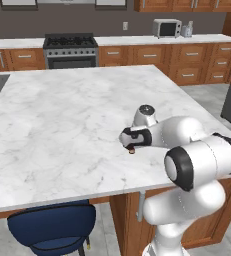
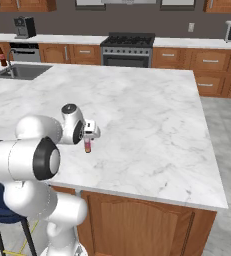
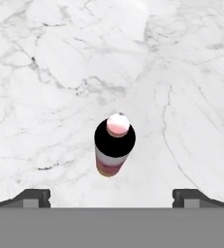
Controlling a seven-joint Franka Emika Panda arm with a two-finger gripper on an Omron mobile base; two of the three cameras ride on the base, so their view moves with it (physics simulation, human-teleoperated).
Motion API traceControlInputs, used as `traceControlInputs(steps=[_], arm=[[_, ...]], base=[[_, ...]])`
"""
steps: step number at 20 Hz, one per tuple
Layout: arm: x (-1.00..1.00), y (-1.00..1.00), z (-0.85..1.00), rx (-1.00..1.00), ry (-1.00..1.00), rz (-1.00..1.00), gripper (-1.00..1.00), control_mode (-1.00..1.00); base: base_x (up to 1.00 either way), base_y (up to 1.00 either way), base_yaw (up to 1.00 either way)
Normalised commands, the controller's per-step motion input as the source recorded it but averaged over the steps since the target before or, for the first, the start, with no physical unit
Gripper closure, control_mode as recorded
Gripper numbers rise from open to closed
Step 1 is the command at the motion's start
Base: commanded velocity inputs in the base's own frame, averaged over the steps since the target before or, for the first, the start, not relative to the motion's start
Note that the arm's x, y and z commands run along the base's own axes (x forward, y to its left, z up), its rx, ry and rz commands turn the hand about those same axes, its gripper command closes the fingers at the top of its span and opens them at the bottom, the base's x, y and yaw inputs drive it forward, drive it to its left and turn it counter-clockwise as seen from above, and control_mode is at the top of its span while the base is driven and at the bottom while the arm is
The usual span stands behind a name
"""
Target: Place the large bottle from the dining counter next to the other large bottle outside the sink, and place the small bottle from the dining counter next to the other small bottle inside the sink.
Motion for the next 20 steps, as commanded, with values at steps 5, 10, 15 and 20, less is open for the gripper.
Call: traceControlInputs(steps=[5,10,15,20], arm=[[0.26,0.00,-0.02,0.00,0.00,0.00,-1.00,-1.00],[0.27,0.00,0.00,0.00,0.00,0.00,-1.00,-1.00],[0.21,0.00,-0.04,0.00,0.00,0.00,-1.00,-1.00],[0.09,0.00,-0.10,0.00,0.00,0.00,-1.00,-1.00]], base=[[0.00,0.00,0.00],[0.00,0.00,0.00],[0.00,0.00,0.00],[0.00,0.00,0.00]])
